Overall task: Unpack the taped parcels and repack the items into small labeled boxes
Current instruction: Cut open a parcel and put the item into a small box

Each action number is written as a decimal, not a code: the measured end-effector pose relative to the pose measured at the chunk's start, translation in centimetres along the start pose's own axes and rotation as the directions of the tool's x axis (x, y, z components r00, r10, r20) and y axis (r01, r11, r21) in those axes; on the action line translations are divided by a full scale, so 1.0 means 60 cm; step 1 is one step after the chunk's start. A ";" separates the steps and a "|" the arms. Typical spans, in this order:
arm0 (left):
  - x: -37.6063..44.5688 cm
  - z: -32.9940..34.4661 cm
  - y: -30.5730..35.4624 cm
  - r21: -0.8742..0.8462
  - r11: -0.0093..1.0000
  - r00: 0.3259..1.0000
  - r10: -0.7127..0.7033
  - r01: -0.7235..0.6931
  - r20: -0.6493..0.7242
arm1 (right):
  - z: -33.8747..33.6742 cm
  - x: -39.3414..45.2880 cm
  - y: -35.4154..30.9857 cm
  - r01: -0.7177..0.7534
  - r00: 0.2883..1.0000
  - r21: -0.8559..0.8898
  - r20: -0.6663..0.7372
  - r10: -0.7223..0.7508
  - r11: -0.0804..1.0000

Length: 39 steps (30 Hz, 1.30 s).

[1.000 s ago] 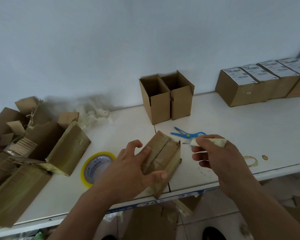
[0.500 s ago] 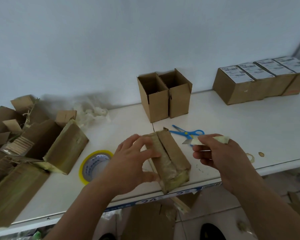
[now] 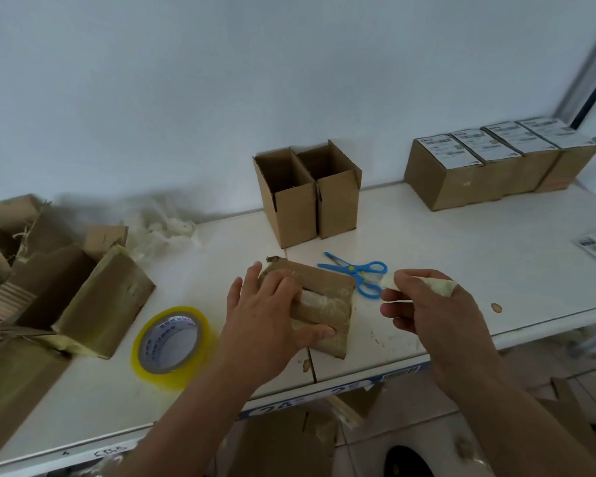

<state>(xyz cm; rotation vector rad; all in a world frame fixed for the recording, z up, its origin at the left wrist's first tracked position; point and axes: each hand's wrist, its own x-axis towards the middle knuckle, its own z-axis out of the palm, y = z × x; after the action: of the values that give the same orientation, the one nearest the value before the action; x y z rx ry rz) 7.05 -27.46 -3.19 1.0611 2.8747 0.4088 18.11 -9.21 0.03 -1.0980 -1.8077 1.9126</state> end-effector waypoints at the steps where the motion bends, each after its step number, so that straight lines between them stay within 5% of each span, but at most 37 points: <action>1: 0.001 0.003 -0.003 -0.036 0.999 1.000 0.014 -0.014 -0.013 | 0.000 0.001 0.000 0.002 1.000 -0.003 0.003 -0.002 1.000; 9: 0.007 0.012 -0.031 -0.121 0.977 0.977 0.158 -0.176 -0.143 | 0.003 -0.001 0.010 0.019 0.997 -0.038 0.080 -0.016 0.999; 23: 0.010 0.030 -0.018 -0.105 0.989 0.983 0.088 -0.105 -0.160 | 0.001 -0.021 0.025 0.074 0.994 -0.116 0.085 -0.064 0.991; 32: 0.014 0.029 -0.014 -0.117 0.988 0.977 0.074 -0.098 -0.198 | 0.000 -0.056 0.036 -0.059 0.981 -0.100 0.180 0.076 0.993; 36: 0.011 0.015 -0.022 -0.271 0.957 0.987 0.061 -0.100 -0.147 | -0.022 -0.045 0.020 0.002 0.996 -0.130 0.090 0.010 0.992; 39: 0.006 0.005 -0.024 -0.489 0.872 0.980 -0.107 0.012 -0.167 | -0.045 -0.032 -0.010 0.136 0.989 -0.125 0.068 -0.129 0.983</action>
<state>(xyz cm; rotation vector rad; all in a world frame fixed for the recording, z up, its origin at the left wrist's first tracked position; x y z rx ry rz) 5.92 -28.22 -3.82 0.8742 2.7032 1.2121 21.08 -8.44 1.43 -0.9424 -2.0078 1.7916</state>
